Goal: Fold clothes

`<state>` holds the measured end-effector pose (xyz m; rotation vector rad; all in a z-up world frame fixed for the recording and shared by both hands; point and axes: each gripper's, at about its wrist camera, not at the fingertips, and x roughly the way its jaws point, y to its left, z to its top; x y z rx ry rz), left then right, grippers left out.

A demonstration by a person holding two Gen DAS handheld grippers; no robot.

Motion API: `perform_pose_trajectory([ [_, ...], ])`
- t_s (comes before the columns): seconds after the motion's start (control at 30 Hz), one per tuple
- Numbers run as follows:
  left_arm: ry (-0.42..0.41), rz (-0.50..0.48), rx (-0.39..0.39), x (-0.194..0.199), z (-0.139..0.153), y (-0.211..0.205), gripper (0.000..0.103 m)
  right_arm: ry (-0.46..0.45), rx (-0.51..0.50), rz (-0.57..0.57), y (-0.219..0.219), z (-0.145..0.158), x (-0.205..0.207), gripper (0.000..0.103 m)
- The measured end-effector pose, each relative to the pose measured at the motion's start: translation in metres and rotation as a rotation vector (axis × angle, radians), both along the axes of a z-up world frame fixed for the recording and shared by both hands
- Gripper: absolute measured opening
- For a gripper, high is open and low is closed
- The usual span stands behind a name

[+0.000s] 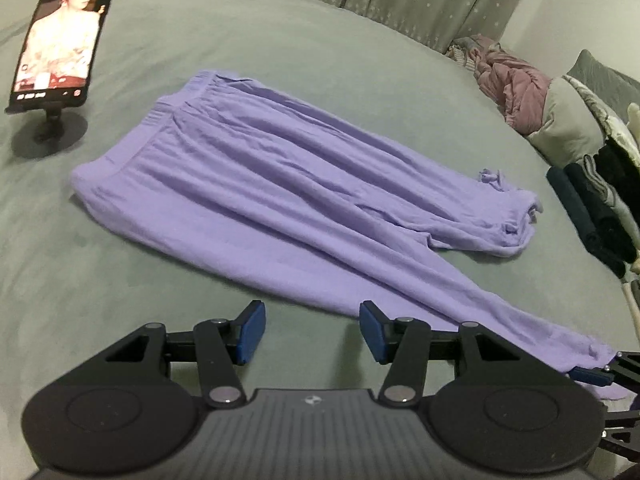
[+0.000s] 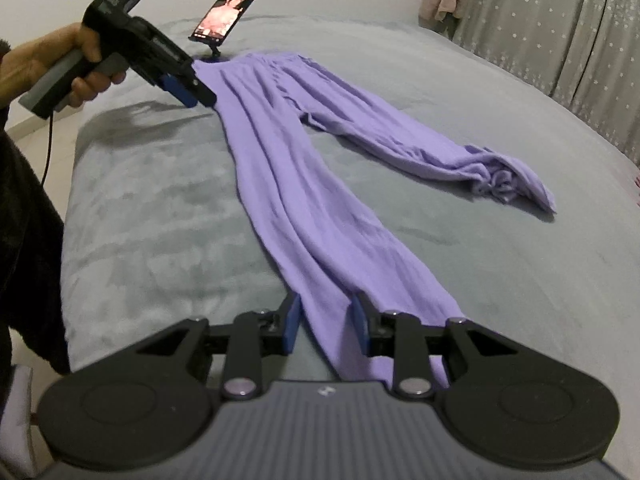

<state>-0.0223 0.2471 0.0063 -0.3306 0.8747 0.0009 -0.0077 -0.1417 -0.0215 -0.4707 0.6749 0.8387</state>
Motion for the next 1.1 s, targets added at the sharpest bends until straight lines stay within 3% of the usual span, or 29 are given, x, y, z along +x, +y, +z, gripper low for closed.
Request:
perform_pose_trajectory([
  [0.03,-0.007,0.016,0.003,0.003,0.000,-0.001,0.047,-0.001,0.002,0.002,0.003,0.000,0.002,0.028],
  [0.1,-0.017,0.037,0.012,0.006,-0.001,-0.003,0.017,-0.002,0.006,0.006,0.009,-0.001,0.005,0.022],
  [0.13,-0.022,0.048,0.019,0.009,-0.002,-0.004,0.007,0.002,0.009,0.010,0.011,0.000,0.006,0.010],
  [0.17,-0.019,0.052,0.017,0.012,-0.005,-0.005,0.002,0.007,0.014,0.013,0.011,0.001,0.007,0.003],
  [0.2,-0.012,0.053,0.016,0.012,-0.004,-0.004,0.000,0.011,0.017,0.013,0.012,0.002,0.008,0.003],
  [0.33,0.009,0.052,0.024,0.007,0.001,-0.003,0.000,0.034,0.039,0.047,0.010,0.011,0.006,0.002],
  [0.67,0.039,0.018,0.138,-0.027,0.012,0.004,0.000,0.145,0.120,0.167,0.002,0.033,-0.015,0.002],
  [0.83,0.078,-0.012,0.165,-0.033,0.008,0.006,0.000,0.200,0.067,0.232,0.013,0.027,-0.027,0.002],
  [0.97,0.064,0.004,0.124,-0.032,0.006,0.018,0.013,0.210,0.013,0.228,0.021,0.017,-0.027,0.008],
  [1.0,0.054,0.022,0.113,-0.032,0.007,0.022,0.034,0.213,0.006,0.226,0.023,0.015,-0.026,0.010],
  [1.03,0.042,0.044,0.108,-0.032,0.009,0.026,0.044,0.214,0.006,0.226,0.024,0.014,-0.026,0.012],
  [1.1,0.015,0.091,0.126,-0.034,0.012,0.033,0.051,0.201,0.010,0.230,0.025,0.015,-0.027,0.024],
])
